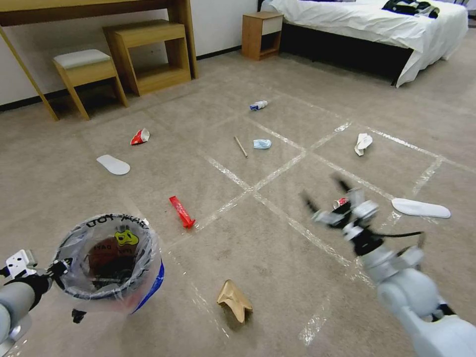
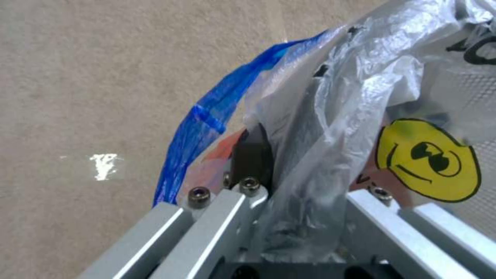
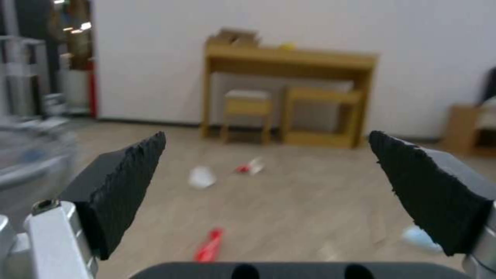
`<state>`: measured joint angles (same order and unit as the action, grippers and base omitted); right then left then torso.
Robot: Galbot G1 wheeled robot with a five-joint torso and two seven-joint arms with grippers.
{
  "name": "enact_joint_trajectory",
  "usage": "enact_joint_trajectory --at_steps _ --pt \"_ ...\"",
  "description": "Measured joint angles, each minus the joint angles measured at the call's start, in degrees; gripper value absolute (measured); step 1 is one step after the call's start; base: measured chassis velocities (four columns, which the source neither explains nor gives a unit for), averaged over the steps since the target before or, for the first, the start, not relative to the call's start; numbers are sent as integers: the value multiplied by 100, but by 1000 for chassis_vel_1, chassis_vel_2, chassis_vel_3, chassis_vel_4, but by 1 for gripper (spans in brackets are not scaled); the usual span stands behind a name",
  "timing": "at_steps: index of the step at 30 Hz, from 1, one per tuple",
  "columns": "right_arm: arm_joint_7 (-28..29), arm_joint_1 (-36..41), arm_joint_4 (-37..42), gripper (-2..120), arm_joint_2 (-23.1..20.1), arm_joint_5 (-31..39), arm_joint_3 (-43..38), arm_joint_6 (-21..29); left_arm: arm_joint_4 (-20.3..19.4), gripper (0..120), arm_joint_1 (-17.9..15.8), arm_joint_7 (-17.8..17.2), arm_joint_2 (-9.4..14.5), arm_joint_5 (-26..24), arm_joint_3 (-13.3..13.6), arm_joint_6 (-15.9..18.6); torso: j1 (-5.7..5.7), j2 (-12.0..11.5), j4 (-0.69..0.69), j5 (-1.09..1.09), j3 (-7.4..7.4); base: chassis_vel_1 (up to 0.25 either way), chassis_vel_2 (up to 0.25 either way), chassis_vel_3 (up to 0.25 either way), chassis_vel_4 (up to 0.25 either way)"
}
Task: Pick up the trash bin and place the garbage on the floor into it.
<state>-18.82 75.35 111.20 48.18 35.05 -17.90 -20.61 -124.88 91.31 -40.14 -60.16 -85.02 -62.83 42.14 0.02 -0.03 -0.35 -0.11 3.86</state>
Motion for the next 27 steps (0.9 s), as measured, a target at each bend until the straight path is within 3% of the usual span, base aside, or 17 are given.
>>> enact_joint_trajectory --at_steps 6,13,19,27 --pt "3 -268 -235 100 -157 120 882 76 145 0 -66 90 141 3 80 0 0 0 -3 1 0 0 0 0 0" --pt "-236 -1344 -895 100 -340 177 2483 41 282 0 -103 105 201 26 73 0 0 0 -1 -1 0 0 0 0 0" --pt "-349 -2221 -1674 100 -85 142 3719 -64 324 0 -93 113 119 154 114 0 0 0 0 0 0 0 0 0 0" --pt "-470 -3125 -2585 100 147 93 4733 -190 355 0 -60 120 100 231 114 0 0 0 0 0 0 0 0 0 0"
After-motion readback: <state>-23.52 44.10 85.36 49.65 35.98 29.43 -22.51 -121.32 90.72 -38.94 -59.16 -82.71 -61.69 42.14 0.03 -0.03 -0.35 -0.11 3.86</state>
